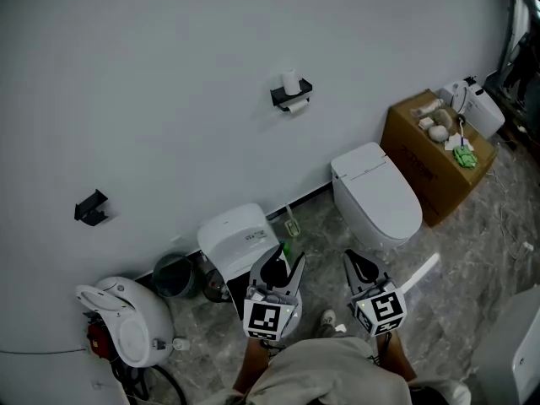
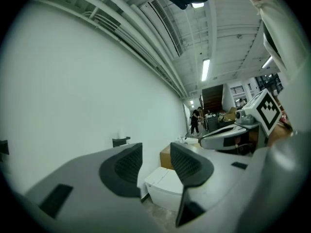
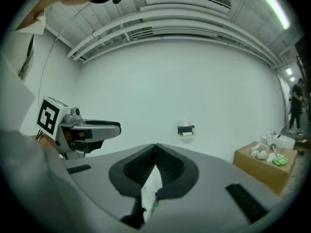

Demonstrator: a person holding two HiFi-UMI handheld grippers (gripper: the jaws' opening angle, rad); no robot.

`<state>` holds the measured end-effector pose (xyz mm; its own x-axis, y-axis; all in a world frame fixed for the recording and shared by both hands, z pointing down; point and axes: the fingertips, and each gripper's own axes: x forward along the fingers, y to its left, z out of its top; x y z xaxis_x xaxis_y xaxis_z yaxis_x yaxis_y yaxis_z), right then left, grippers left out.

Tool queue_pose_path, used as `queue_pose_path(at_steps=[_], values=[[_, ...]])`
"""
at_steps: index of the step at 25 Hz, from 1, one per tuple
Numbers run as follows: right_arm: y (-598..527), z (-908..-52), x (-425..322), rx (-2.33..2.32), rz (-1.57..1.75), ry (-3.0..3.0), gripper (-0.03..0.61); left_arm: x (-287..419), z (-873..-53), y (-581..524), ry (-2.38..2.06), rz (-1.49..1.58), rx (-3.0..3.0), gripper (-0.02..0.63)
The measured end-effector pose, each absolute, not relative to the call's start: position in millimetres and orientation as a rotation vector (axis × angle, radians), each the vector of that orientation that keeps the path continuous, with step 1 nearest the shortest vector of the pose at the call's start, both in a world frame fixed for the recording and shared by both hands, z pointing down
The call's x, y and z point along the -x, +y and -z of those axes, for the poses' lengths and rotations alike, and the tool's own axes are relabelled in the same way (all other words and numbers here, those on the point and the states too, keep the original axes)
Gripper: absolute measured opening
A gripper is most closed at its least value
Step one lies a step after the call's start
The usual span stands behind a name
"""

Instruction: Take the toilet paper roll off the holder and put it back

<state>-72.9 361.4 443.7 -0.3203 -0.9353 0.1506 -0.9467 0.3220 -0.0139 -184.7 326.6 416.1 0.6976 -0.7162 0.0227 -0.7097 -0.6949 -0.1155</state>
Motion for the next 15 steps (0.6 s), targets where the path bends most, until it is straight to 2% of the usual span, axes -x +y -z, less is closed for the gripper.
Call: queue_pose_path(at_steps=[15], values=[[301.8, -449.6, 17.9, -1.675, -0.191, -2.525, -0.003, 131.3, -417.5, 277.1, 1.270, 0.173, 2.774, 0.187]])
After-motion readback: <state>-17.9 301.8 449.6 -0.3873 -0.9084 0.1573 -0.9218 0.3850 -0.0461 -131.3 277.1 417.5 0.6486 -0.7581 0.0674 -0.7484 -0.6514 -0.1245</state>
